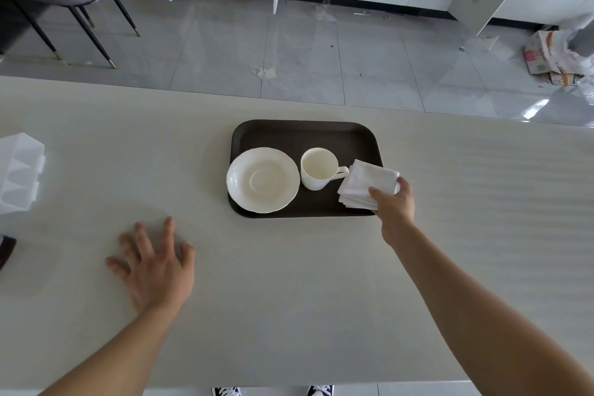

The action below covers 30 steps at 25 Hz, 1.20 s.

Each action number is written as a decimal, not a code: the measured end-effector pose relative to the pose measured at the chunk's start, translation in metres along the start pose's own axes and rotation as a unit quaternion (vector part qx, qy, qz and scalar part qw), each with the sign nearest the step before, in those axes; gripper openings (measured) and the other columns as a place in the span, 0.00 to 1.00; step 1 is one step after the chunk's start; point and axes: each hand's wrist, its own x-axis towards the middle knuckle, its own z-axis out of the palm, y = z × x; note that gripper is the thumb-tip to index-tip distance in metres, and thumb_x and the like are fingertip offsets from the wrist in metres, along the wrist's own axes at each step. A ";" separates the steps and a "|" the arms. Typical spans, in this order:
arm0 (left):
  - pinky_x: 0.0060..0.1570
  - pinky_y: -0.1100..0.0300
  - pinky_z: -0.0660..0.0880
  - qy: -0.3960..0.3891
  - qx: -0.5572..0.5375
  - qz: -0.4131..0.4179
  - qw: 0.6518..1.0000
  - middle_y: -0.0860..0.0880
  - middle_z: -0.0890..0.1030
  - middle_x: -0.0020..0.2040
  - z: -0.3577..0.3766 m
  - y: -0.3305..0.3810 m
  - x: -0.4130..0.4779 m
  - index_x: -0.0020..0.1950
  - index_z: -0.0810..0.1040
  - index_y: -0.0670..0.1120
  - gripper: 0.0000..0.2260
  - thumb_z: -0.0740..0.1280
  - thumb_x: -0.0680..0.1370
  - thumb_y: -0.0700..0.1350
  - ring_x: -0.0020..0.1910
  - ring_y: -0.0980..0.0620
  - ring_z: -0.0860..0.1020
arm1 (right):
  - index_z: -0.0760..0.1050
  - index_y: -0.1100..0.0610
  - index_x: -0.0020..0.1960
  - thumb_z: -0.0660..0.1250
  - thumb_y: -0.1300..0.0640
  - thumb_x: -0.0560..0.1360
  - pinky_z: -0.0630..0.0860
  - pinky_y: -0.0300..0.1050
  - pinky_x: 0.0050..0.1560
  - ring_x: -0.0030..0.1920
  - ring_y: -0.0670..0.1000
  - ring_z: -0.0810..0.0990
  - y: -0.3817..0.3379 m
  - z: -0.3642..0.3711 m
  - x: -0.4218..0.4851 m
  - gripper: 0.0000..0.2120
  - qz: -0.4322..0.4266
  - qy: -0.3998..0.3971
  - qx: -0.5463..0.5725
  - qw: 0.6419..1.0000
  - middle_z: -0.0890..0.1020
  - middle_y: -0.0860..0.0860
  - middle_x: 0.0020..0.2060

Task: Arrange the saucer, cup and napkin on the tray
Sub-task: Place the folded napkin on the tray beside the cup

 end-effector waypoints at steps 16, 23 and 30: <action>0.71 0.30 0.46 0.005 -0.003 0.001 1.000 0.37 0.58 0.78 0.001 -0.001 0.000 0.77 0.62 0.55 0.30 0.50 0.75 0.59 0.77 0.33 0.52 | 0.76 0.57 0.65 0.66 0.66 0.73 0.70 0.42 0.46 0.48 0.56 0.76 -0.007 -0.015 -0.006 0.20 -0.171 0.022 -0.355 0.919 0.74 0.55 0.59; 0.71 0.31 0.45 0.001 0.007 0.000 1.000 0.37 0.57 0.79 0.001 -0.002 0.000 0.77 0.61 0.55 0.30 0.49 0.75 0.59 0.77 0.34 0.51 | 0.79 0.62 0.60 0.64 0.68 0.74 0.72 0.48 0.51 0.59 0.62 0.72 -0.008 -0.017 -0.011 0.15 -0.290 -0.001 -0.487 0.824 0.76 0.60 0.58; 0.71 0.31 0.46 0.003 -0.005 0.003 1.000 0.36 0.59 0.78 -0.003 0.002 -0.001 0.76 0.64 0.54 0.29 0.52 0.75 0.58 0.76 0.32 0.54 | 0.79 0.64 0.57 0.63 0.72 0.73 0.74 0.51 0.47 0.53 0.64 0.73 -0.042 -0.017 -0.013 0.15 -0.387 -0.012 -0.510 0.768 0.79 0.61 0.52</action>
